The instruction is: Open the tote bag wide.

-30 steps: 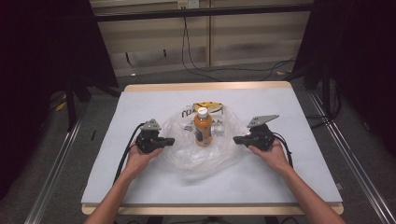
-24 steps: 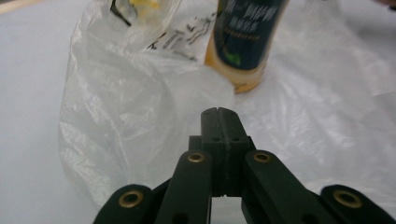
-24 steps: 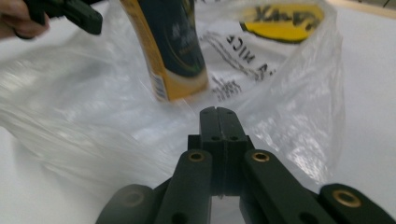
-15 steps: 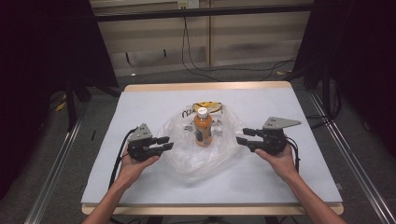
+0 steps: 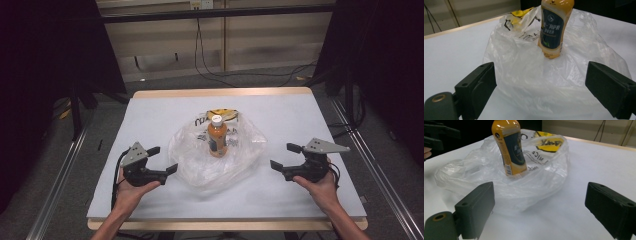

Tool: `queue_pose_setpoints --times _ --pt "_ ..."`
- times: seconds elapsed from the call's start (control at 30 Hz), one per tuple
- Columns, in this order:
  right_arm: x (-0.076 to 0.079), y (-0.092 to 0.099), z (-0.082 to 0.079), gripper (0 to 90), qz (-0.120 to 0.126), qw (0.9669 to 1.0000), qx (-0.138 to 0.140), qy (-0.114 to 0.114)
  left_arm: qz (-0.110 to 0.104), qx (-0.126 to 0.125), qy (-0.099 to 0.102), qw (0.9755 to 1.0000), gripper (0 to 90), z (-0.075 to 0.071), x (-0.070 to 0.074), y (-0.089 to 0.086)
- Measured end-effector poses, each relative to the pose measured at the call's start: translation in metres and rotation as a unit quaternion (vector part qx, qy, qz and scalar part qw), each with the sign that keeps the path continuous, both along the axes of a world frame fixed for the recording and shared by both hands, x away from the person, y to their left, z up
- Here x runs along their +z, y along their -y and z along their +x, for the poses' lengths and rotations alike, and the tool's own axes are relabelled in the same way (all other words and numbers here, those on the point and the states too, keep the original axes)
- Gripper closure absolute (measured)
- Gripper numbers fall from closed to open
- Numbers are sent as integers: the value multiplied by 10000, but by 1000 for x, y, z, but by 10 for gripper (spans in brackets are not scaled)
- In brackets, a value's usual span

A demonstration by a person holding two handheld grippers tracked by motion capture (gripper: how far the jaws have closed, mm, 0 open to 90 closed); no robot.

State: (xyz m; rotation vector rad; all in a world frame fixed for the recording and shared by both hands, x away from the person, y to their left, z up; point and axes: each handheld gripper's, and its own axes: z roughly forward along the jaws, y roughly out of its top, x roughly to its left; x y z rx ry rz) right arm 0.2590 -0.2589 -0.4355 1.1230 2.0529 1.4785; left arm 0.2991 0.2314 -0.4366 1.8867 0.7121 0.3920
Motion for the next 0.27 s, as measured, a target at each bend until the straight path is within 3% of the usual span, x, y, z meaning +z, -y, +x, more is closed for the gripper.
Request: queue_pose_setpoints --times 0.07,0.13,0.27 --pt "-2 7 -7 88 -20 10000 -57 -23 -128 48 -20 9999 87 -6 -5 -6" --pt "-6 13 -13 78 81 9997 -221 10 -99 125 -54 9999 71 -9 -8 -10" --pt "-10 19 -17 61 60 9991 -426 -2 -162 46 -128 9998 48 -10 -11 -13"
